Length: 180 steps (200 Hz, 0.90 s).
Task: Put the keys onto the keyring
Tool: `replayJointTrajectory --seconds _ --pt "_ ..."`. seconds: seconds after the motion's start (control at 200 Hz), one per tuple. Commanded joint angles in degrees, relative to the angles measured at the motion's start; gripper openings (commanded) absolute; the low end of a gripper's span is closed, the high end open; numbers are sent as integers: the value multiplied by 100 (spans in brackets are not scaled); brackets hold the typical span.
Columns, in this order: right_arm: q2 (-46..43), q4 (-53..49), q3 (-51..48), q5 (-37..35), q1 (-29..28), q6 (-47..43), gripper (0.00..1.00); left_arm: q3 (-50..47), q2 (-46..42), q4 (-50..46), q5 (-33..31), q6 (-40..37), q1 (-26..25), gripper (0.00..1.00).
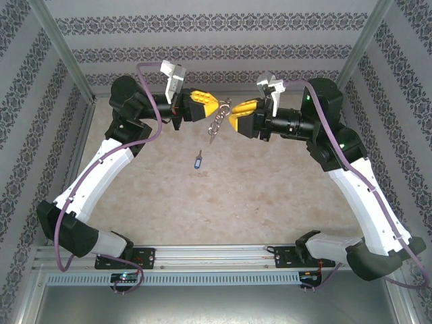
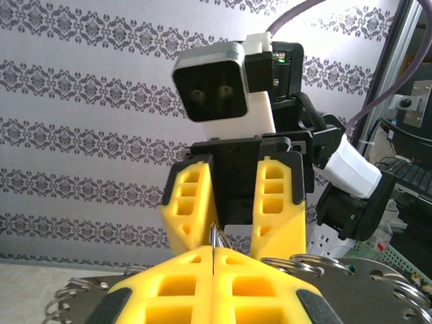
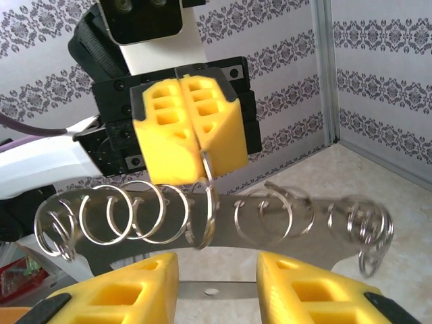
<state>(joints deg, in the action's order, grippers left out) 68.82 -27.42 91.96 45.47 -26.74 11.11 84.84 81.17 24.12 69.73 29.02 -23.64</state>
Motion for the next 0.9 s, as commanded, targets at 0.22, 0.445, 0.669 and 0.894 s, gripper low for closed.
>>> replayJointTrajectory --seconds 0.22,0.445,0.669,0.894 --pt "-166 433 -130 184 37 348 36 -72 -129 576 75 219 70 0" --pt "-144 701 -273 425 16 659 41 -116 -177 596 57 227 67 0" --pt "-138 739 -302 474 15 718 42 -139 -197 594 49 242 72 0" --pt "-293 685 -396 161 161 611 43 -152 -224 594 66 260 70 0"
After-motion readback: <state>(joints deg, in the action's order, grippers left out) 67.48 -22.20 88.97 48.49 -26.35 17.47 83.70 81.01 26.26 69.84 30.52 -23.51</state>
